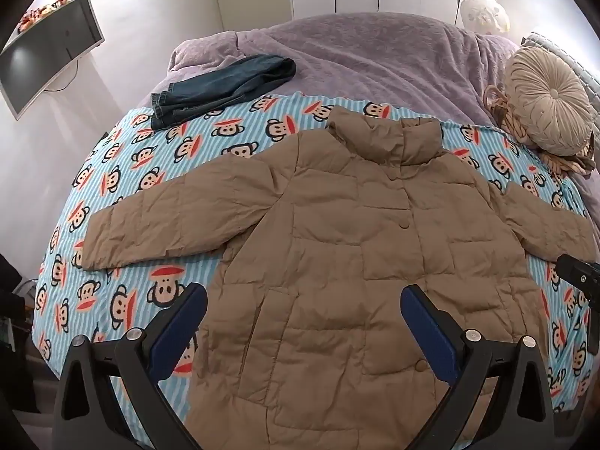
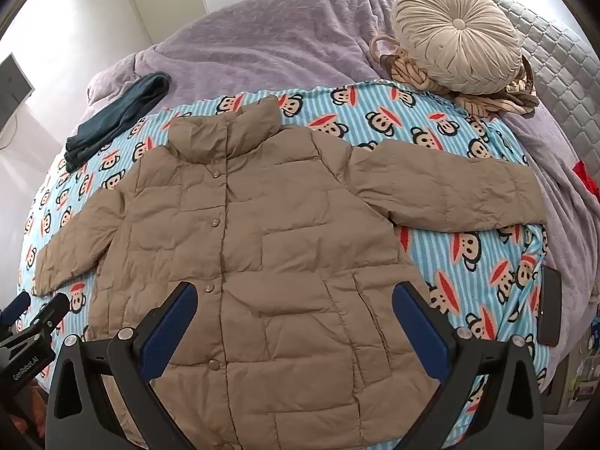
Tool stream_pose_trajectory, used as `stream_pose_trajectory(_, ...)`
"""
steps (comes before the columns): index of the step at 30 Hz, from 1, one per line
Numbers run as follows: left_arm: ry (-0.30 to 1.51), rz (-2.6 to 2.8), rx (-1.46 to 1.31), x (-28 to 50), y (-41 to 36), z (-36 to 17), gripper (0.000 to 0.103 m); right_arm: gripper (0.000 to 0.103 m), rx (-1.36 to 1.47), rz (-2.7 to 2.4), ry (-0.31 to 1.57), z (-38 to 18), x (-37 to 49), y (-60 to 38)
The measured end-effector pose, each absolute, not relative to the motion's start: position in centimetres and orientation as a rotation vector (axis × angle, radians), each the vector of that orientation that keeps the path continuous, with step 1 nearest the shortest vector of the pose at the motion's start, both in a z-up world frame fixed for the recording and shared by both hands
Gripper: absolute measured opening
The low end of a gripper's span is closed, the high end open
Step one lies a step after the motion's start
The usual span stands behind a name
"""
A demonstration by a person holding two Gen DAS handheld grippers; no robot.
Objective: Fold large clothes
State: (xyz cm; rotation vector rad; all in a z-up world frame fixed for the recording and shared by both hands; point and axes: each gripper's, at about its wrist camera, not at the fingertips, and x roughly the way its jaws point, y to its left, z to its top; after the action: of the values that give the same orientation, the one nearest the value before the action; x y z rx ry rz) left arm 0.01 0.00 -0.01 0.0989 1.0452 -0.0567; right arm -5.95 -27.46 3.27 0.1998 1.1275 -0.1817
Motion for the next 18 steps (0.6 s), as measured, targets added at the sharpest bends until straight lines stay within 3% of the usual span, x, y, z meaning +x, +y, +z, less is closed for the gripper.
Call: stream_pose_trajectory(18,1.047,-0.056,0.098,0.36,0.42,-0.43,0.103,0.103,0.193,-0.175,1.118,3.06,-5.84,-27.49)
